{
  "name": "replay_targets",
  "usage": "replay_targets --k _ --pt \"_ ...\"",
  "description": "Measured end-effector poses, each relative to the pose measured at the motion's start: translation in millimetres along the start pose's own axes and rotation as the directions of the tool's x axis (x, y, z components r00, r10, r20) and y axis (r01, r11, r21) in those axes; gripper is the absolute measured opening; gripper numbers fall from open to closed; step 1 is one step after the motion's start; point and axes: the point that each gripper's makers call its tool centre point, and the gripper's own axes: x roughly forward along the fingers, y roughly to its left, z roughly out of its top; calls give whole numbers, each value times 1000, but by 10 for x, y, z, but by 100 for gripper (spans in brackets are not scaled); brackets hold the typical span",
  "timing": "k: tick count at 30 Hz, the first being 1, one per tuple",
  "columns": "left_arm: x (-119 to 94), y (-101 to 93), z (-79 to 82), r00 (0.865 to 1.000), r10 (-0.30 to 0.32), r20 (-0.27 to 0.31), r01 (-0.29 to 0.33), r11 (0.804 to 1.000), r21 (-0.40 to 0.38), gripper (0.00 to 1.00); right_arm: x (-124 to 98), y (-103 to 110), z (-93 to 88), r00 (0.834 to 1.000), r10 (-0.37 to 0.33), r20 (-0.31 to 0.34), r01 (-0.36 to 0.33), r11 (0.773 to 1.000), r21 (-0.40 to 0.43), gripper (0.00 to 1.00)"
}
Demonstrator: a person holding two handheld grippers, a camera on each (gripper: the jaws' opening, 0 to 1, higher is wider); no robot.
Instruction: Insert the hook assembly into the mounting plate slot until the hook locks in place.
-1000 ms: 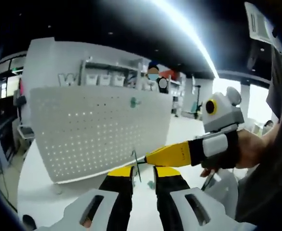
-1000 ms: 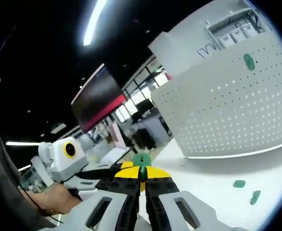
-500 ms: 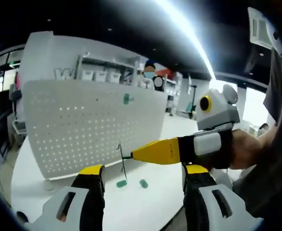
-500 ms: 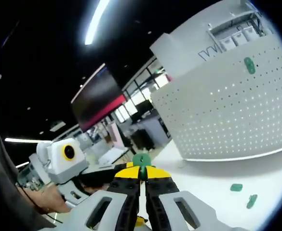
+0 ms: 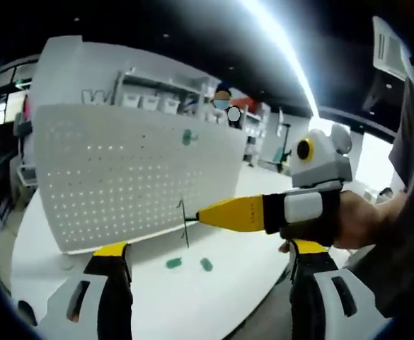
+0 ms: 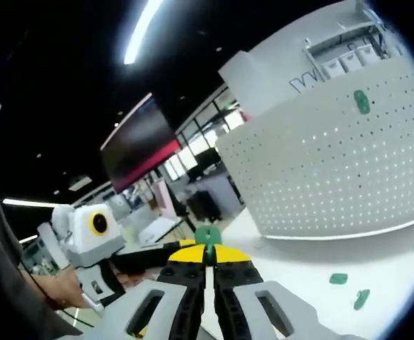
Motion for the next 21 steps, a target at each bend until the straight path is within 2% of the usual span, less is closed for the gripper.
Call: replay_targets --k 3,11,14,16,18,21 --pt "-16 16 39 1000 2 24 -2 1000 -29 100 -6 -35 1 1000 -13 -1 13 1000 -15 0" --pt "-35 -12 87 999 -16 48 19 998 -62 100 -6 -98 1 999 -37 -6 36 997 -61 0" --pt "-44 -1 124 998 -16 68 22 996 -89 100 -6 -142 29 998 -60 -2 60 992 -110 0" --pt "-45 12 138 997 -9 74 16 995 -95 100 6 -215 56 996 -92 1 91 979 -180 0" --pt "-46 24 149 997 -2 80 10 995 -100 100 30 -260 87 993 -114 12 114 973 -203 0" --pt "-62 60 194 994 9 111 4 993 -121 100 54 -400 187 984 -171 42 176 940 -292 0"
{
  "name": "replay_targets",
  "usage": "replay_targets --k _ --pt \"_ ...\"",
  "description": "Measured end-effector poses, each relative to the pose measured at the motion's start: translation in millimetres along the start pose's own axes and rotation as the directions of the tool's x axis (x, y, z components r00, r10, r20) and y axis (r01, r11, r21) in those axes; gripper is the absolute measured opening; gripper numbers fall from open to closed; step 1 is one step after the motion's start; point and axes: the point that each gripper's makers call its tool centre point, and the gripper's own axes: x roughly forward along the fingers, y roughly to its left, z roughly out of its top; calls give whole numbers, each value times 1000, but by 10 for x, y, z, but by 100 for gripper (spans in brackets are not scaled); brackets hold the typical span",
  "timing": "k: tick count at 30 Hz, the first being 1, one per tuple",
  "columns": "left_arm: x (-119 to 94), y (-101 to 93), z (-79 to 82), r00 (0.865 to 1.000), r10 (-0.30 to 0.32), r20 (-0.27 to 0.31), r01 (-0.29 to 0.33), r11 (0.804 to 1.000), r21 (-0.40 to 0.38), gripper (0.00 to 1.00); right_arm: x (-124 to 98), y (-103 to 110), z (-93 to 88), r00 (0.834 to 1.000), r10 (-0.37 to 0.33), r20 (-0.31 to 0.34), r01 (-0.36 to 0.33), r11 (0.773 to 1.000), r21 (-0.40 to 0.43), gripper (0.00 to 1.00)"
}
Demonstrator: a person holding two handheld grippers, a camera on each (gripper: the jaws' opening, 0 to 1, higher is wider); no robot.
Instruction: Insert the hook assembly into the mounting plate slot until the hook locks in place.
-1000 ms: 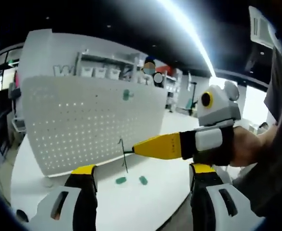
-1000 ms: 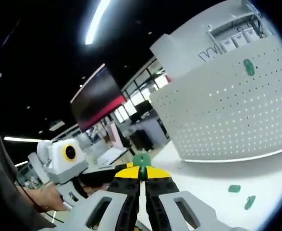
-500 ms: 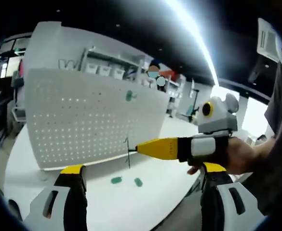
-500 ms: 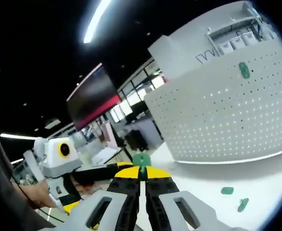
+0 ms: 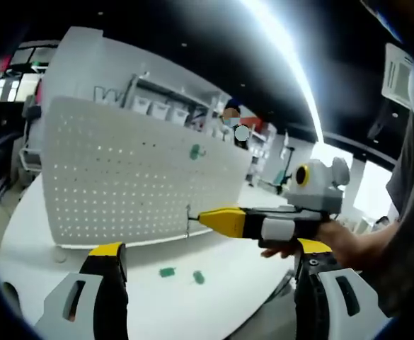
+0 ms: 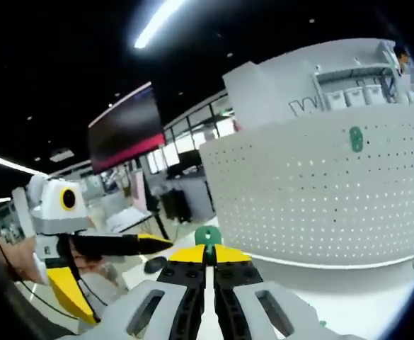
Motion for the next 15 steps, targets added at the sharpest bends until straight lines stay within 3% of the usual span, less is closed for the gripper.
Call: replay_targets --k 5,10,15 --pt "-33 82 -4 1000 21 -5 -21 1000 -14 100 47 -195 47 998 -64 16 65 996 -60 0" --pt "-53 148 -35 999 42 -20 -42 999 -21 96 66 -408 169 992 -116 51 119 992 -52 0" --pt "-85 182 91 998 51 35 -49 997 -57 93 100 -638 295 984 -160 74 165 983 -77 0"
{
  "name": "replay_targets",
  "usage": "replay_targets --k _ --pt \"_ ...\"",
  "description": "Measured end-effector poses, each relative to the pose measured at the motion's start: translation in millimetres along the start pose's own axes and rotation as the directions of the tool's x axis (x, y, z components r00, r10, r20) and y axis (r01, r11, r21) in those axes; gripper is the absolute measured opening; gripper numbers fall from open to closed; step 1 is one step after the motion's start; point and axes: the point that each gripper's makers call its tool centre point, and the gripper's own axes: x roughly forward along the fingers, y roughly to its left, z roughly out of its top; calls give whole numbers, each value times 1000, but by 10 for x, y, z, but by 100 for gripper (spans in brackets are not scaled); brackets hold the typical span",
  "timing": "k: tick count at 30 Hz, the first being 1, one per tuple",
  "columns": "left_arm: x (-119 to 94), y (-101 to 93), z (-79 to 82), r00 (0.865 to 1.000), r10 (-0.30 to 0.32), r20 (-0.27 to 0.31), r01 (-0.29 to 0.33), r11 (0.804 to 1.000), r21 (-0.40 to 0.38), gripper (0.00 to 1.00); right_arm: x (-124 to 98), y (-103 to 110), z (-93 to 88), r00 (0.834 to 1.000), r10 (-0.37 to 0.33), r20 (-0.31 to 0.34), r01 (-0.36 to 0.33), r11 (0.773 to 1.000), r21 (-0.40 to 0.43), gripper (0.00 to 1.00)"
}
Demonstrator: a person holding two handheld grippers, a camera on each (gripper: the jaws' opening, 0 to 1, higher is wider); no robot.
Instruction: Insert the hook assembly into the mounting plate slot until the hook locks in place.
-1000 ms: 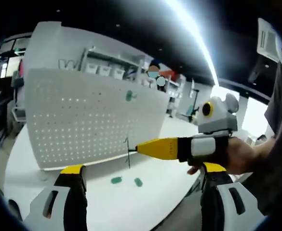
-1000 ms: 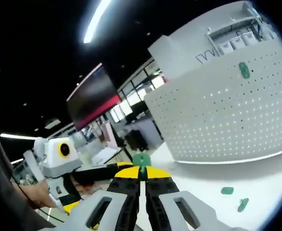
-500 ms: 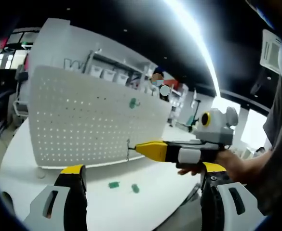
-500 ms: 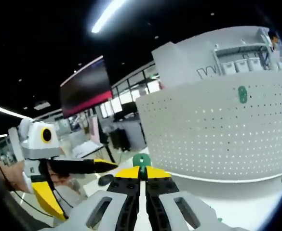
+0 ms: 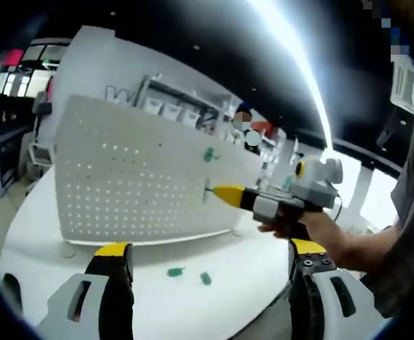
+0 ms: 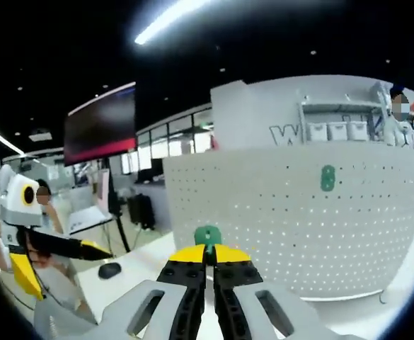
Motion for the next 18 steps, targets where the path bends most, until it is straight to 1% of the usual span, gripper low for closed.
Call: replay_targets --k 3,5,10,12,18 --pt "6 24 0 1000 12 -11 -12 1000 14 95 33 -127 42 1000 -27 11 27 1000 -3 0" --pt "4 28 13 1000 17 -14 -16 999 42 94 66 -256 72 999 -50 18 50 999 -5 0" --pt "20 -6 49 1000 5 -10 -4 999 36 97 147 -496 144 996 -89 29 89 996 -17 0" --pt "30 -2 51 1000 4 -14 -4 999 40 95 186 -628 190 993 -109 36 110 994 -21 0" --pt "47 27 50 1000 3 -16 -2 1000 31 95 209 -956 244 985 -169 47 170 985 -19 0"
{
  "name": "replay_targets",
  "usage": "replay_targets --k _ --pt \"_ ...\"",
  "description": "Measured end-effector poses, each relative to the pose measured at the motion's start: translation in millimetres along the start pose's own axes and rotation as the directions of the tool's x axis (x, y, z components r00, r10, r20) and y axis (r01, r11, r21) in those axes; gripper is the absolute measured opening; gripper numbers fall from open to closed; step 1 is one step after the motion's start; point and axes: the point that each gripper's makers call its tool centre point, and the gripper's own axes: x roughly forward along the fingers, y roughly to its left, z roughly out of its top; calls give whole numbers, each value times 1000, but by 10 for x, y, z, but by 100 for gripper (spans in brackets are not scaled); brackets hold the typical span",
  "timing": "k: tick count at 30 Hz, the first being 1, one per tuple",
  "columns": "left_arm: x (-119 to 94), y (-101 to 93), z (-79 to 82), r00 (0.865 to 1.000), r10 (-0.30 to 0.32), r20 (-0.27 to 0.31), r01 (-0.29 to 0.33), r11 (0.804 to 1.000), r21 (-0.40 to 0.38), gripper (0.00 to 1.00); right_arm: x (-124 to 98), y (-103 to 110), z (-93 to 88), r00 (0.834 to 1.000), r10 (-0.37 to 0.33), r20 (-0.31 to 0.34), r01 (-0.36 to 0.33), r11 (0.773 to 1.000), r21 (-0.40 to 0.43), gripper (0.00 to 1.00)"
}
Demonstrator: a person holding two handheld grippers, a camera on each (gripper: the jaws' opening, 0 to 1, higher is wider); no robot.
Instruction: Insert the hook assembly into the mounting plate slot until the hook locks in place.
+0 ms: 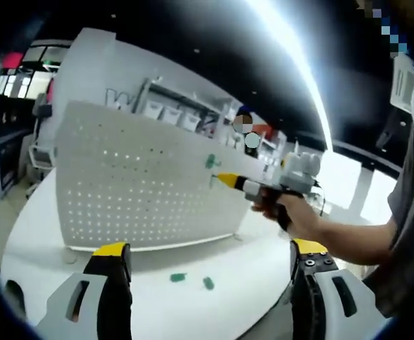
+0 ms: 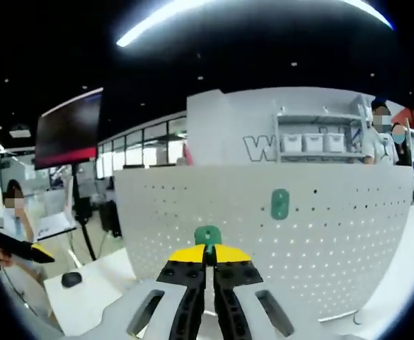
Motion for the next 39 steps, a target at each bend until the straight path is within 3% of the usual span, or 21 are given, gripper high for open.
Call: replay_targets --k 8,23,39 --pt "-5 96 -1 1000 10 9 -10 999 -48 93 11 -396 56 996 -89 18 89 996 11 0" --pt "12 166 -13 1000 24 -5 -25 998 -58 92 7 -867 119 977 -210 47 209 977 39 0" --pt "17 233 -58 999 41 -28 -43 997 -63 90 166 -1134 298 958 -271 88 269 962 37 0"
